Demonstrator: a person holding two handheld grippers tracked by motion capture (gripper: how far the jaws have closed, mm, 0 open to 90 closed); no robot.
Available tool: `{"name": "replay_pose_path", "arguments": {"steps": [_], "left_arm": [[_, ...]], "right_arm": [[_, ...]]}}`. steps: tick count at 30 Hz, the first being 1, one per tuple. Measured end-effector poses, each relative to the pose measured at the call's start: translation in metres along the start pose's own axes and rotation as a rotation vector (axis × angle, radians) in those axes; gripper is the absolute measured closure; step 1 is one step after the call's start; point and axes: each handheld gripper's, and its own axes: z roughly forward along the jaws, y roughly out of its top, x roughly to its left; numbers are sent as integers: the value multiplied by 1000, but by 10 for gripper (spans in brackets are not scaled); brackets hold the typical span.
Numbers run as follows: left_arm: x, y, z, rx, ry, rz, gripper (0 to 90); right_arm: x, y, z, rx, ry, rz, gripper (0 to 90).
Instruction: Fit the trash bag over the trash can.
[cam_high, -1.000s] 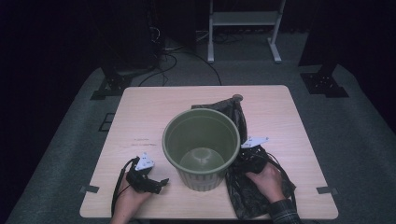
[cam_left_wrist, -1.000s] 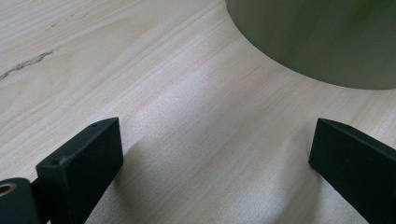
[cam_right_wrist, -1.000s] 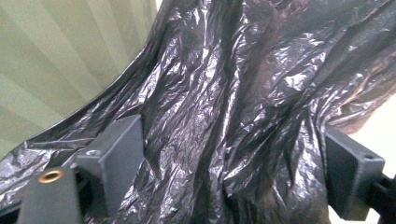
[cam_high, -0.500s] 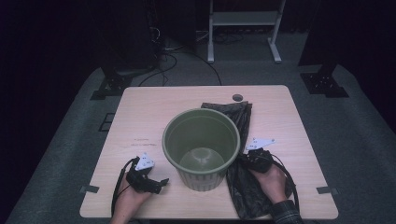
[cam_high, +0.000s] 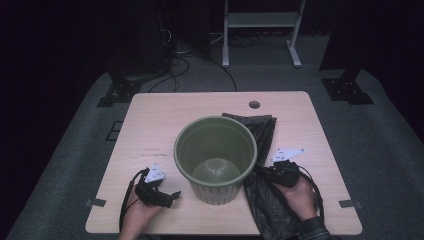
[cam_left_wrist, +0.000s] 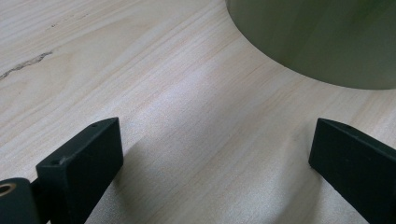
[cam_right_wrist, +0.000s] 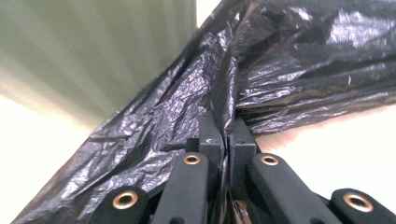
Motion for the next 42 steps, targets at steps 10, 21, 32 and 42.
{"name": "replay_pose_path", "arguments": {"steps": [10, 21, 32, 42], "left_arm": [[0, 0, 0, 0, 0, 0, 15], [0, 0, 0, 0, 0, 0, 15], [0, 0, 0, 0, 0, 0, 15], [0, 0, 0, 2, 0, 2, 15]], "right_arm": [[7, 12, -27, -65, 72, -33, 883], [17, 30, -57, -131, 149, -92, 883], [28, 50, -86, -205, 256, -149, 883], [33, 66, -109, -262, 327, -179, 882]]}}
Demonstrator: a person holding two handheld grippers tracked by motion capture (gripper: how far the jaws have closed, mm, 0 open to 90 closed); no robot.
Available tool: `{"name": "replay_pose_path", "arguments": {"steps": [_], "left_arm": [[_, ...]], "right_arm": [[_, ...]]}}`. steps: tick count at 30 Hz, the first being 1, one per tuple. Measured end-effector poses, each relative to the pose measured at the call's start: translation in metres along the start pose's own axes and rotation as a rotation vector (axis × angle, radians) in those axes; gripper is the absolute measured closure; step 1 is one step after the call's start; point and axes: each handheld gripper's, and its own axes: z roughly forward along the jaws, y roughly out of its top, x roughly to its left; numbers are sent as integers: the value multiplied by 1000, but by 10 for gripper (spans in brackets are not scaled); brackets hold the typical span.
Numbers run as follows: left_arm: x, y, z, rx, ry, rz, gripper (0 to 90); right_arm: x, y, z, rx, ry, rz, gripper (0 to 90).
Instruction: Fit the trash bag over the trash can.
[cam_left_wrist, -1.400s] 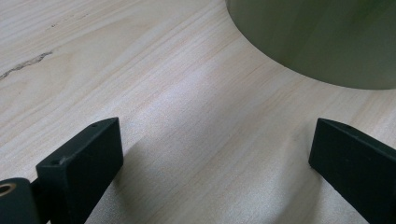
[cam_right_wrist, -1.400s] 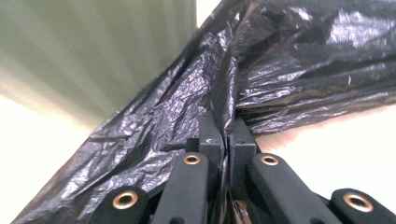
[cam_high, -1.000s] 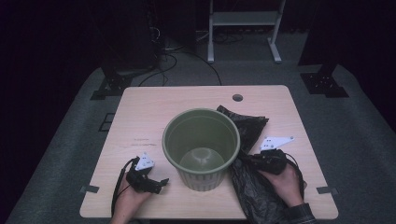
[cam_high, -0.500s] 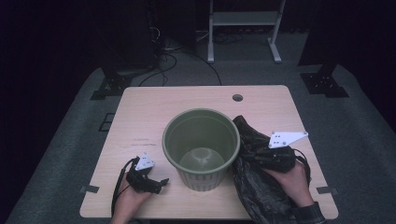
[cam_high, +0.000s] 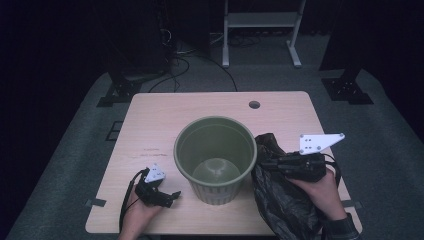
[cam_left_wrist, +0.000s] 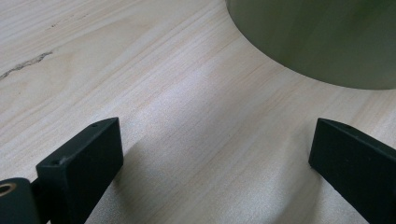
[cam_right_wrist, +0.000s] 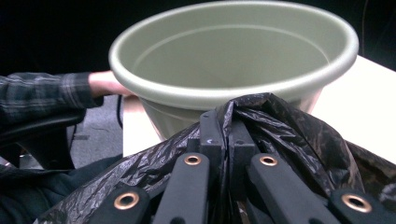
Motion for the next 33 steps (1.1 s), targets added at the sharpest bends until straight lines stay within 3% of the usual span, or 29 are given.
{"name": "replay_pose_path", "arguments": {"steps": [8, 15, 20, 33], "left_arm": [[0, 0, 0, 0, 0, 0, 15], [0, 0, 0, -1, 0, 0, 15], [0, 0, 0, -2, 1, 0, 15], [0, 0, 0, -2, 0, 0, 15]], "right_arm": [[6, 22, -12, -47, 52, -42, 882], [10, 44, -12, -59, 93, -77, 882], [13, 59, -5, -45, 112, -92, 870], [16, 97, 25, -21, 216, -122, 873]]}}
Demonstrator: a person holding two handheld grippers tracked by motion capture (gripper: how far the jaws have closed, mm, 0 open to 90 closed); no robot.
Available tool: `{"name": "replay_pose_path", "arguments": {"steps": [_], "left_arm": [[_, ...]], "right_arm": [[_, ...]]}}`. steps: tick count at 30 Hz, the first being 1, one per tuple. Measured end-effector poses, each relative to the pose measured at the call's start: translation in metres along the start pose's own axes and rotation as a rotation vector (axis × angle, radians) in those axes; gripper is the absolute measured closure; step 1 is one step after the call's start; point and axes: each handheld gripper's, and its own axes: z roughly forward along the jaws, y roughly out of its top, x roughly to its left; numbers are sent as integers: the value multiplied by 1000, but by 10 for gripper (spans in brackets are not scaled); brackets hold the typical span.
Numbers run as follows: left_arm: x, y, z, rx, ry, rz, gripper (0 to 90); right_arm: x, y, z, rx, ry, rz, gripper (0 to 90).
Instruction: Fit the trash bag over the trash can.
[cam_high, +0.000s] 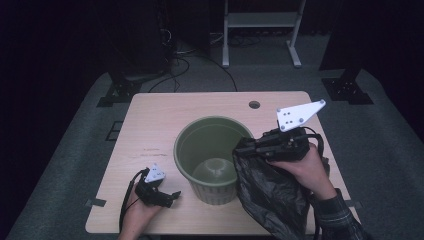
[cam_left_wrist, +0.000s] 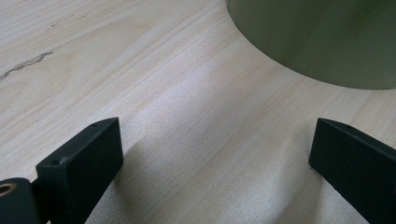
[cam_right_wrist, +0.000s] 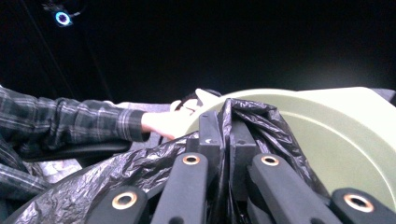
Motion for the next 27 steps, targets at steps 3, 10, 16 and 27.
{"name": "replay_pose_path", "arguments": {"steps": [3, 10, 16, 27], "left_arm": [[0, 0, 0, 0, 0, 0, 15], [0, 0, 0, 0, 0, 0, 15], [0, 0, 0, 0, 0, 0, 15], [0, 0, 0, -1, 1, -1, 15]], "right_arm": [[-1, 9, 7, -19, 33, -4, 874], [-6, 30, 28, -34, 68, -19, 874], [-11, 46, 51, -42, 103, -26, 874], [-17, 69, 109, -43, 162, -22, 873]]}}
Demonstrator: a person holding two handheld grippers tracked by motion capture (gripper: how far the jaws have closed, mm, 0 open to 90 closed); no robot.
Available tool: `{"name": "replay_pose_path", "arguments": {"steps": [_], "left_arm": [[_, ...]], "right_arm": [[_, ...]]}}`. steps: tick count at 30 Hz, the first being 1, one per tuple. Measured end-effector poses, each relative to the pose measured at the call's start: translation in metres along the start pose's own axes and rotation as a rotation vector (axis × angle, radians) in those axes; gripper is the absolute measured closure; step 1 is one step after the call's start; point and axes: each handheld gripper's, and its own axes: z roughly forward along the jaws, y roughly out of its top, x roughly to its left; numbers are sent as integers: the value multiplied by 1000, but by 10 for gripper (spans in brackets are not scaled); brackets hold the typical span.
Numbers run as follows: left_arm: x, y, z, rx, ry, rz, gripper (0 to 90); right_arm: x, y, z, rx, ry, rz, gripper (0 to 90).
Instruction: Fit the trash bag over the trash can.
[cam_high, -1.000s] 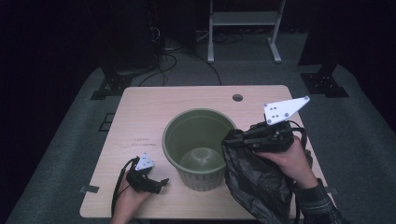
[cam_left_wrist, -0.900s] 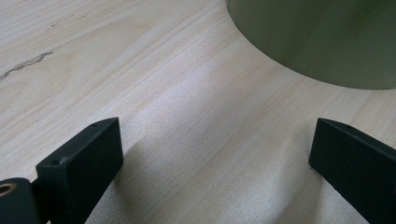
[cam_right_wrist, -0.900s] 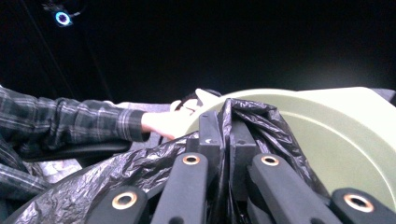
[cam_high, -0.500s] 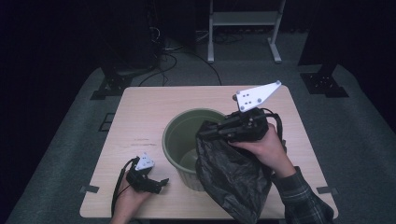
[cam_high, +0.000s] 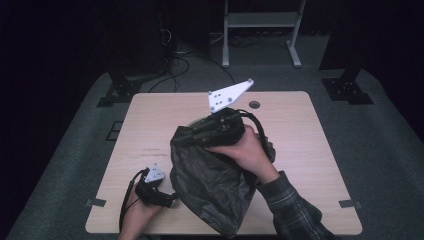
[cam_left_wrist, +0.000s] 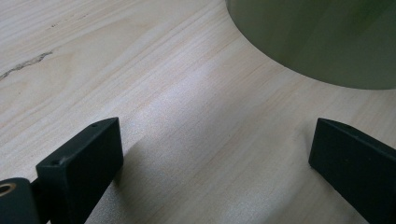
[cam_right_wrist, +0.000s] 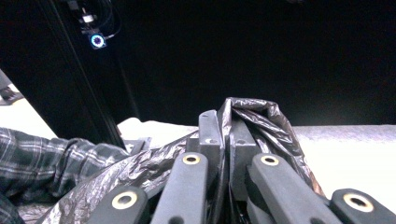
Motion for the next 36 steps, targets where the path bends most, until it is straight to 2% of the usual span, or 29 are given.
{"name": "replay_pose_path", "arguments": {"steps": [10, 14, 18, 23, 28, 32, 36], "left_arm": [[0, 0, 0, 0, 0, 0, 15], [0, 0, 0, 2, -1, 1, 15], [0, 0, 0, 1, -1, 0, 15], [0, 0, 0, 0, -1, 0, 15], [0, 0, 0, 0, -1, 0, 15], [0, 0, 0, 0, -1, 1, 15], [0, 0, 0, 1, -1, 1, 15]], "right_arm": [[-8, 11, 46, 12, 50, 13, 873], [-9, 9, 47, 16, 44, 16, 873], [-10, -1, 34, 35, 6, 24, 873], [-15, -20, 2, 46, -66, 55, 873], [-17, -35, -23, 104, -138, 72, 873], [-22, -46, -39, 176, -220, 79, 870], [-29, -56, -48, 191, -254, 98, 813]]}}
